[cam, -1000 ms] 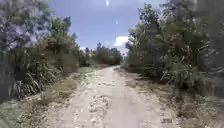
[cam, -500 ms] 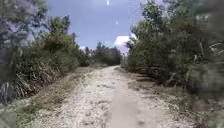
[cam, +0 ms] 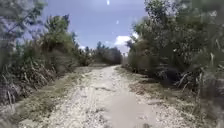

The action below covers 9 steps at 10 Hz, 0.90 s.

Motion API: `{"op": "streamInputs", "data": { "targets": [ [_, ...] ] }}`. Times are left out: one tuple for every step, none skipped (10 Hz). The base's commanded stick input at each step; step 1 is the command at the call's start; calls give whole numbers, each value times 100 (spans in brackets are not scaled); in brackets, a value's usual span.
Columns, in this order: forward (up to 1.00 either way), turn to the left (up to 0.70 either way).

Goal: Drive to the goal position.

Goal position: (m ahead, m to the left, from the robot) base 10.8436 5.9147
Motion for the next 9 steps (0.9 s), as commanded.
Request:
{"op": "streamInputs", "data": {
  "targets": [
    [50,1],
    [50,1],
    [50,1],
    [50,1],
    [50,1],
    [50,1],
    [50,1],
    [50,1],
    [50,1]
  ]
}}
